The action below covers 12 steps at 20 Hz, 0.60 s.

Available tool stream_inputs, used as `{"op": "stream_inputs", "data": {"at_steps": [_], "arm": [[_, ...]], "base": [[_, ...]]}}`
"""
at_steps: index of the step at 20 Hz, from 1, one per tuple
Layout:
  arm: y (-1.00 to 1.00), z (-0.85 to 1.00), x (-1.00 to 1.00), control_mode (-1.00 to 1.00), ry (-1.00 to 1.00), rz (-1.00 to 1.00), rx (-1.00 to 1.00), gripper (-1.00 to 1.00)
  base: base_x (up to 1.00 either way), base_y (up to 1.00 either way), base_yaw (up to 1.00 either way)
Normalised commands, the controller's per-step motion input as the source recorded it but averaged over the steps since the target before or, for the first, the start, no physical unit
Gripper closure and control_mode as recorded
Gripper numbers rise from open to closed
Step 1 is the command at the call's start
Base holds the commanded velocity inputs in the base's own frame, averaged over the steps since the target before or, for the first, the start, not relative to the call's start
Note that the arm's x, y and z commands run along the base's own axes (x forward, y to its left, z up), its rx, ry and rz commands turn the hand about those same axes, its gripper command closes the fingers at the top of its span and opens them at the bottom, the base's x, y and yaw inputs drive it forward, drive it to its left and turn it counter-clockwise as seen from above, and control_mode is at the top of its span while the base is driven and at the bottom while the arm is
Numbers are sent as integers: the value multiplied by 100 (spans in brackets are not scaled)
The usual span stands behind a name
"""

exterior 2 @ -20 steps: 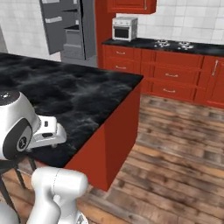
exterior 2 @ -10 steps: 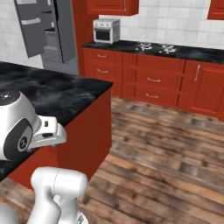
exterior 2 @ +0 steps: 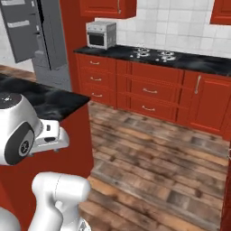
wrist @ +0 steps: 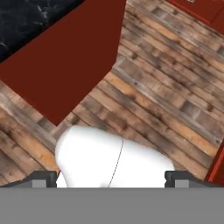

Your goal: Open the fridge, grab two sodas, and place both sodas inside the bowl with ice on the dining counter.

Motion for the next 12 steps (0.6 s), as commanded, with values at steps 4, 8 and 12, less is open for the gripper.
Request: {"op": "stream_inputs", "data": {"at_steps": [4, 8, 12], "arm": [[0, 0, 0, 100, 0, 0, 0, -100], [0, 0, 0, 100, 0, 0, 0, -100], [0, 0, 0, 100, 0, 0, 0, -100]], "base": [[100, -28, 25], [100, -3, 33], [100, -19, 36]]}}
